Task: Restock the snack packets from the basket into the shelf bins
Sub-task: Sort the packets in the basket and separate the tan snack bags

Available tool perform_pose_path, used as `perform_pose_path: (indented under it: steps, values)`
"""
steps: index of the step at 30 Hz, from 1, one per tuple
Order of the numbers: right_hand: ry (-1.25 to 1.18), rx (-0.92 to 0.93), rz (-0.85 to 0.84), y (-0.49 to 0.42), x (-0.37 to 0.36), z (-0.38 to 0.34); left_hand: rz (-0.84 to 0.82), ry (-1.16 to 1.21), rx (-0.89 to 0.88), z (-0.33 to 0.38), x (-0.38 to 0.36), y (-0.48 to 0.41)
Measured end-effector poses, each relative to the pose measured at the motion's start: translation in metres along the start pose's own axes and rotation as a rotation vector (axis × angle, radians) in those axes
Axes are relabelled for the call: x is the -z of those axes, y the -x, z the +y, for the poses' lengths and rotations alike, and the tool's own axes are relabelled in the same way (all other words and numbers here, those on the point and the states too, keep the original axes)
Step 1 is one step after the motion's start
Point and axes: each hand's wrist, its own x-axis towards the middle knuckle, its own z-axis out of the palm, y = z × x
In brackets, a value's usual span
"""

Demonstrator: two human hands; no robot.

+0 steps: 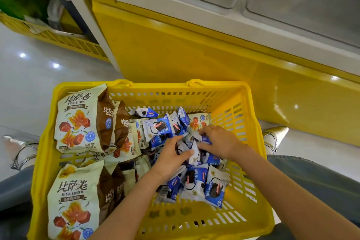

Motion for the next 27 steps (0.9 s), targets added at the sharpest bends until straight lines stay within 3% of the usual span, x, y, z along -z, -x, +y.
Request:
perform_pose_path:
  steps: [4, 7, 11, 14, 17, 22, 27]
  values:
    - [-0.031, -0.019, 0.063, 0.015, -0.002, 0.000, -0.009, -0.448, -0.148, 0.005, 0.006, 0.005]
    - [0.094, -0.092, 0.167, 0.001, 0.003, 0.000, 0.216, -0.737, -0.382, 0.019, 0.021, -0.003]
    - [-0.122, -0.133, 0.183, -0.032, 0.003, 0.003, 0.303, -0.777, -0.439, 0.044, 0.037, -0.030]
    - [-0.232, -0.116, 0.084, -0.051, -0.004, 0.005, 0.185, -0.790, -0.272, 0.050, 0.043, -0.052]
    - [-0.294, -0.102, 0.130, -0.062, -0.009, 0.008, 0.071, -0.811, -0.158, 0.049, 0.039, -0.069]
    - [-0.079, -0.186, 0.120, -0.074, -0.012, 0.012, 0.156, -0.820, -0.136, 0.050, 0.019, -0.086]
    - [0.134, -0.178, 0.067, -0.083, 0.002, 0.017, 0.165, -0.786, -0.265, 0.037, 0.007, -0.079]
